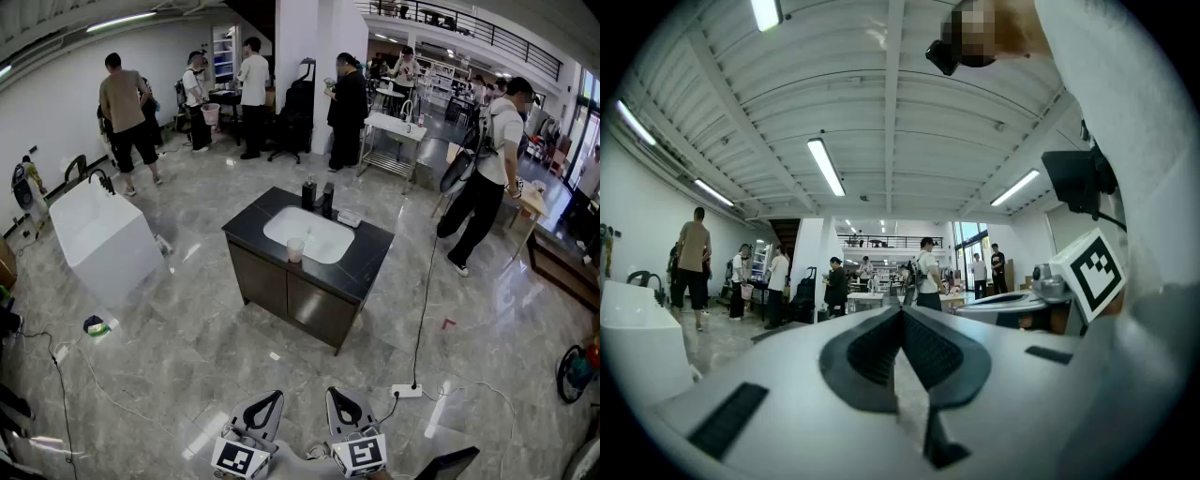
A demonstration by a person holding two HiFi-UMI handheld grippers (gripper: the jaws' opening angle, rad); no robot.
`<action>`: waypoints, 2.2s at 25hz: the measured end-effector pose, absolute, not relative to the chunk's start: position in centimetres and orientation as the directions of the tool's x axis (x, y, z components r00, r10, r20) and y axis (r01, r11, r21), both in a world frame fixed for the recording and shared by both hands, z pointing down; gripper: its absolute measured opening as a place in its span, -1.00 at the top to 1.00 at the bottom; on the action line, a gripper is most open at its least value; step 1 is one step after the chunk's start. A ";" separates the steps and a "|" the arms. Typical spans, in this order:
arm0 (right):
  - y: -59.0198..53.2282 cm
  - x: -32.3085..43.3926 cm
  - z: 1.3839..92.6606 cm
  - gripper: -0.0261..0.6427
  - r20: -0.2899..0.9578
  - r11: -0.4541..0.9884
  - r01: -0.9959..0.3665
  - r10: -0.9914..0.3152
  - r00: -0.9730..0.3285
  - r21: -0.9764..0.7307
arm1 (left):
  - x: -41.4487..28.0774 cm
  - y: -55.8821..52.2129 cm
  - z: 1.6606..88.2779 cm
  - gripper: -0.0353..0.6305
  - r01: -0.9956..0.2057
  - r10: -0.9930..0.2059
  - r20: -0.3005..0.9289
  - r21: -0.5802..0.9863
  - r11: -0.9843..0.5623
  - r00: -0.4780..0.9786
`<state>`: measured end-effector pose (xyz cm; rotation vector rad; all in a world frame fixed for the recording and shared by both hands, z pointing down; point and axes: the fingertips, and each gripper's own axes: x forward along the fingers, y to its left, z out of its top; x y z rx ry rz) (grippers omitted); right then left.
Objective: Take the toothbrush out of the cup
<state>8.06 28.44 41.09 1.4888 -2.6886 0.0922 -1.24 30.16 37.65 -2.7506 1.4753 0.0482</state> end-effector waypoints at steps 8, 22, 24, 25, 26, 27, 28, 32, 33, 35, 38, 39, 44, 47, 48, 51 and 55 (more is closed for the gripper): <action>27.7 8.2 41.2 0.91 0.086 0.525 -0.851 -0.847 -0.524 -0.013 | -2.2 29.6 38.5 0.91 -0.836 -0.837 -0.007 -0.057 -0.546 0.548; 28.0 8.2 40.2 0.91 0.043 0.541 -0.839 -0.838 -0.544 -0.056 | -2.3 29.9 38.2 0.91 -0.835 -0.835 -0.015 -0.039 -0.549 0.550; 28.1 8.2 40.0 0.91 0.042 0.538 -0.842 -0.841 -0.540 -0.051 | -2.2 30.0 37.8 0.91 -0.834 -0.833 -0.030 -0.019 -0.552 0.552; 28.1 8.2 40.1 0.91 0.042 0.533 -0.844 -0.844 -0.535 -0.052 | -2.2 30.1 37.7 0.91 -0.833 -0.832 -0.037 -0.006 -0.554 0.553; 28.1 8.1 40.1 0.91 0.043 0.529 -0.847 -0.846 -0.532 -0.054 | -2.3 30.1 37.7 0.91 -0.832 -0.831 -0.038 -0.002 -0.555 0.555; 28.1 8.0 40.2 0.91 0.044 0.527 -0.848 -0.847 -0.529 -0.053 | -2.6 30.2 37.8 0.91 -0.830 -0.830 -0.034 -0.008 -0.557 0.557; 28.1 7.8 40.1 0.91 0.044 0.526 -0.849 -0.848 -0.528 -0.050 | -2.8 30.3 37.9 0.91 -0.830 -0.830 -0.031 -0.011 -0.558 0.558; 28.3 6.4 39.8 0.91 0.044 0.526 -0.849 -0.848 -0.528 -0.040 | -4.3 30.3 37.3 0.91 -0.831 -0.830 -0.044 0.005 -0.557 0.556; 28.5 6.1 39.7 0.91 0.045 0.524 -0.851 -0.850 -0.525 -0.038 | -4.7 30.4 37.4 0.91 -0.829 -0.828 -0.041 0.003 -0.560 0.559; 28.5 5.4 39.4 0.91 0.044 0.516 -0.856 -0.855 -0.517 -0.032 | -5.4 30.3 37.0 0.91 -0.825 -0.825 -0.051 0.023 -0.564 0.563; 28.6 4.3 39.2 0.91 0.046 0.504 -0.864 -0.862 -0.504 -0.027 | -6.6 30.4 37.3 0.91 -0.820 -0.820 -0.040 0.004 -0.572 0.571; 28.7 4.0 39.2 0.91 0.049 0.499 -0.866 -0.865 -0.500 -0.024 | -7.2 30.5 37.7 0.91 -0.818 -0.817 -0.026 -0.024 -0.575 0.576; 28.8 2.9 39.6 0.91 0.062 0.469 -0.883 -0.881 -0.470 -0.020 | -9.4 30.3 38.2 0.91 -0.822 -0.822 0.002 -0.038 -0.569 0.569; 28.8 2.8 39.7 0.91 0.076 0.454 -0.891 -0.888 -0.454 -0.014 | -10.0 30.1 38.3 0.91 -0.820 -0.821 0.006 -0.033 -0.571 0.571; 28.8 2.8 39.8 0.91 0.079 0.450 -0.893 -0.890 -0.449 -0.012 | -10.1 30.0 38.3 0.91 -0.821 -0.821 0.008 -0.031 -0.571 0.571; 28.4 2.6 39.7 0.91 0.081 0.440 -0.898 -0.895 -0.439 -0.004 | -10.1 29.6 38.0 0.91 -0.817 -0.817 -0.029 0.028 -0.576 0.576; 27.8 2.4 39.9 0.91 0.084 0.434 -0.901 -0.898 -0.433 0.000 | -10.5 29.1 39.0 0.91 -0.812 -0.812 -0.007 0.002 -0.584 0.584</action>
